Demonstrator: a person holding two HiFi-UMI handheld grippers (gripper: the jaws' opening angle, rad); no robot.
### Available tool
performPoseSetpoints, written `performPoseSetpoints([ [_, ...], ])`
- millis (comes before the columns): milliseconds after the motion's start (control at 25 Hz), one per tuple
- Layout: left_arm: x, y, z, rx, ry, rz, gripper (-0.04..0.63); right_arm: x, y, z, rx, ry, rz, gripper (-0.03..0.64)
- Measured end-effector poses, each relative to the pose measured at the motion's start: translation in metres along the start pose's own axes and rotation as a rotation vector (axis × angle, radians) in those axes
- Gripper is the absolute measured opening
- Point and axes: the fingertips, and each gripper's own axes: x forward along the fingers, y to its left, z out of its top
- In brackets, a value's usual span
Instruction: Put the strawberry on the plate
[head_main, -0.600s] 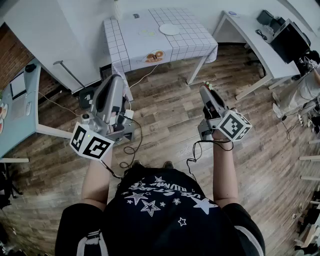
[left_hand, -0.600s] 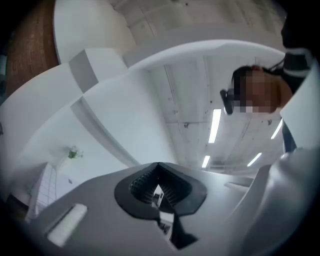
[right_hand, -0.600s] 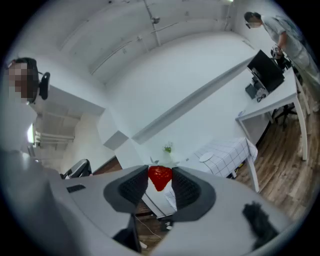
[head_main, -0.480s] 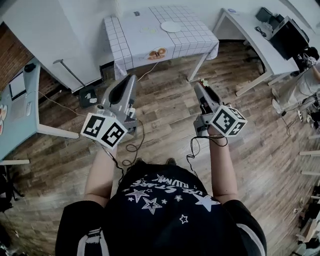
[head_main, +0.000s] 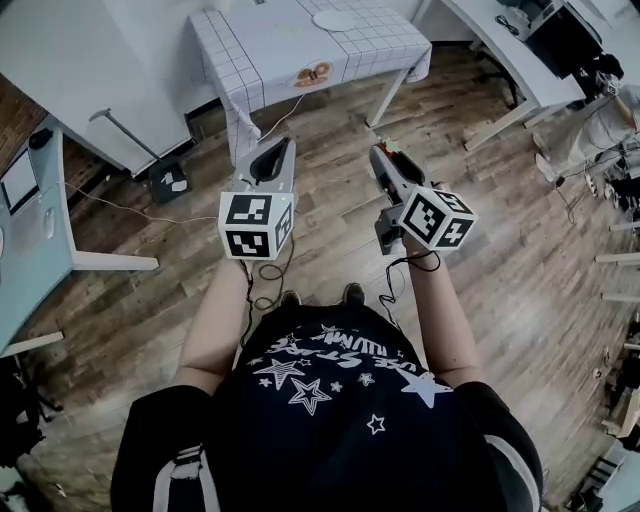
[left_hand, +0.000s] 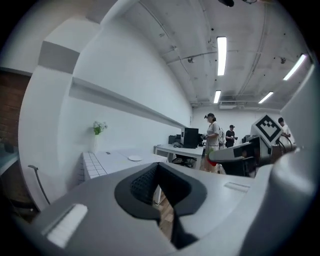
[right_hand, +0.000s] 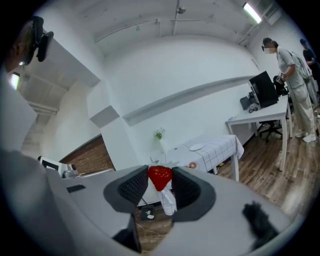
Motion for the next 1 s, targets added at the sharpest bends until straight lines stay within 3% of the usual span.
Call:
performPoseSetpoints([
  [160, -0.006, 0.003, -0.011, 0.043, 0.026, -0.014, 0.008, -0.001, 0.009, -0.010, -0.019, 0.008, -0.021, 0.158],
  [360, -0.019, 0.001, -0.015, 0.193, 0.033, -0.051, 0.008, 0.001, 0.022, -0.018, -0.032, 0.010, -0.044, 0.156],
  [480, -0.024, 0.003, -0.019, 0.231, 0.033, -0.078, 0.008, 0.004, 0.033, -0.021, -0.034, -0.007, -0.055, 0.158],
  [760, -0.021, 0.009, -0.028, 0.158, 0.028, -0.127, 0.009, 0.003, 0.033, -0.029, -0.047, 0.022, -0.089, 0.158],
  [1000, 0.001, 0.015, -0.029, 0.109, 0.034, -0.098, 0.009, 0.013, 0.007, -0.024, -0.026, 0.011, -0.098, 0.158],
])
